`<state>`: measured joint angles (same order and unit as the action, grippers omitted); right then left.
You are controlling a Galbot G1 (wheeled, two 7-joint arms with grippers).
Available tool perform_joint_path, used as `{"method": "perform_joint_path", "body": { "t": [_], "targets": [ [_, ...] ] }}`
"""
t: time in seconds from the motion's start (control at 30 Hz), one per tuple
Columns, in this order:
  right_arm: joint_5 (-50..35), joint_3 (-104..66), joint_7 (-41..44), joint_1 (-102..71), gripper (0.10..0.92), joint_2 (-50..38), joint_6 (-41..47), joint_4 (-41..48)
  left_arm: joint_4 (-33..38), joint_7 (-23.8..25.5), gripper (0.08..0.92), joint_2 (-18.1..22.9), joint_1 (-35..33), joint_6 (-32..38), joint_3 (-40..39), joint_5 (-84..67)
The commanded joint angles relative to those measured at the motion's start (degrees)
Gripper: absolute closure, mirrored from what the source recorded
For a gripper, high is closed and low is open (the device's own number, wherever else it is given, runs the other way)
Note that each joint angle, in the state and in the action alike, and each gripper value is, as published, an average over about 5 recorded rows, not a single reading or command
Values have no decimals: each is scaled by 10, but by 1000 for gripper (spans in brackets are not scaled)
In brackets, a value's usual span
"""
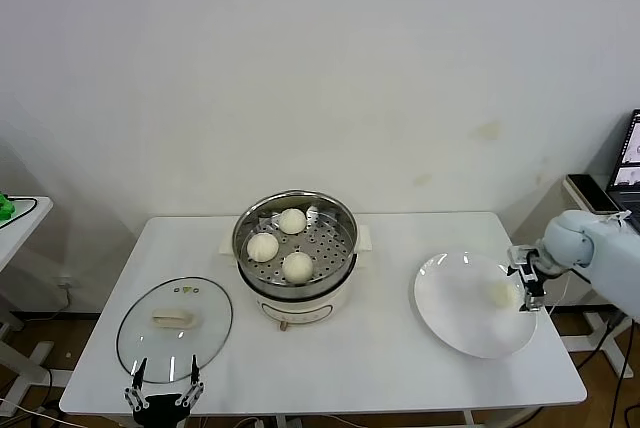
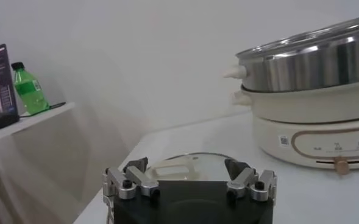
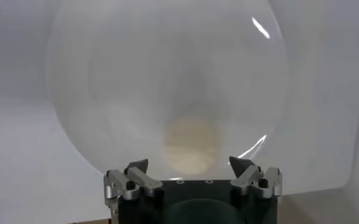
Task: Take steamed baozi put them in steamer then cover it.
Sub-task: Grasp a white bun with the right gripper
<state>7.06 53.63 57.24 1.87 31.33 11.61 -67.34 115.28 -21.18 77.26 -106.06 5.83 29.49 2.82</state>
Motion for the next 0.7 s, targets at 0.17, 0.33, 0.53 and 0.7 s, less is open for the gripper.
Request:
{"method": "perform_joint_path", "body": {
  "t": [0.17, 0.33, 0.53, 0.7],
  "targets": [
    [29, -67, -9, -61, 205, 44, -10, 70, -1, 0, 177, 4, -2, 2, 0, 2],
    [30, -70, -11, -61, 228, 51, -12, 77, -2, 0, 177, 4, -1, 2, 0, 2],
    [27, -71, -13, -59, 299, 55, -10, 73, -3, 0, 177, 5, -1, 2, 0, 2],
    [23, -69, -13, -54, 318, 51, -7, 62, -2, 0, 177, 6, 0, 2, 0, 2]
  ]
}}
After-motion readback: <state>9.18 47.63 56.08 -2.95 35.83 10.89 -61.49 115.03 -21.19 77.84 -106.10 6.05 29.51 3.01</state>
